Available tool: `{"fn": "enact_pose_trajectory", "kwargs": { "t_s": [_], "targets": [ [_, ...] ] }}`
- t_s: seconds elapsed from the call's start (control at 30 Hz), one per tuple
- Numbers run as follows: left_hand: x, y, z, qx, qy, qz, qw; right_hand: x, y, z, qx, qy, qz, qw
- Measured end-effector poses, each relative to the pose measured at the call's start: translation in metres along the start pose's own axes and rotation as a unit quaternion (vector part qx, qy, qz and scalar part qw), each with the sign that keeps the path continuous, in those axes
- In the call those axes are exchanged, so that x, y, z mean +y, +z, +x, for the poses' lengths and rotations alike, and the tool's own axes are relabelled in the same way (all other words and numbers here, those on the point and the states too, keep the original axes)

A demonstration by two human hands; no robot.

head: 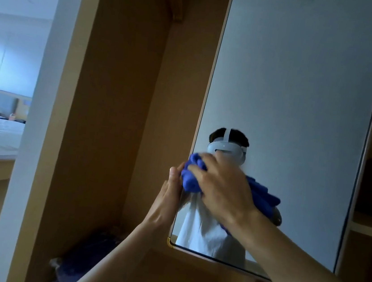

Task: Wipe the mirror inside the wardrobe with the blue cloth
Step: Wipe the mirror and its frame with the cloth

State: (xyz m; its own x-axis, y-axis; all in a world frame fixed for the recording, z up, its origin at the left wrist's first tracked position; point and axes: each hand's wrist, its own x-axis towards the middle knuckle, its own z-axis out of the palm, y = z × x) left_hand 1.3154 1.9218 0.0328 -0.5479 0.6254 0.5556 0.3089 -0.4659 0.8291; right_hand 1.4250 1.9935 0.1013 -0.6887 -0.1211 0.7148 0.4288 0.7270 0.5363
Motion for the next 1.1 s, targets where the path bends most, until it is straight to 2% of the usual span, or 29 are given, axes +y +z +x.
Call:
{"fn": "enact_pose_trajectory", "kwargs": {
  "t_s": [0.1,0.33,0.53,0.63,0.8,0.87,1.0,1.1],
  "targets": [
    [-0.005,-0.001,0.0,0.023,-0.01,0.02,0.999,0.0,-0.005,0.01,0.01,0.023,0.007,1.0],
    [-0.001,0.005,-0.002,0.058,-0.015,0.028,0.998,-0.021,0.023,-0.057,-0.052,-0.062,0.038,0.996],
    [-0.006,0.014,-0.005,0.077,-0.014,0.102,0.992,0.034,-0.002,-0.02,0.033,0.068,0.044,0.996],
    [-0.011,0.015,-0.006,0.088,-0.019,0.101,0.991,0.029,0.006,-0.035,0.012,0.034,0.012,0.999],
    [-0.016,0.016,-0.007,0.089,-0.022,0.139,0.986,0.006,0.026,-0.085,-0.057,-0.042,0.039,0.997],
    [-0.016,0.017,-0.008,0.093,-0.019,0.147,0.985,0.017,0.023,-0.079,-0.04,-0.031,0.037,0.998],
    [-0.017,0.022,-0.008,0.106,-0.015,0.149,0.983,0.053,0.0,-0.05,0.029,0.06,0.029,0.997],
    [-0.02,0.025,-0.006,0.117,-0.017,0.16,0.98,0.059,0.001,-0.054,0.039,0.054,0.002,0.998]
  ]
}}
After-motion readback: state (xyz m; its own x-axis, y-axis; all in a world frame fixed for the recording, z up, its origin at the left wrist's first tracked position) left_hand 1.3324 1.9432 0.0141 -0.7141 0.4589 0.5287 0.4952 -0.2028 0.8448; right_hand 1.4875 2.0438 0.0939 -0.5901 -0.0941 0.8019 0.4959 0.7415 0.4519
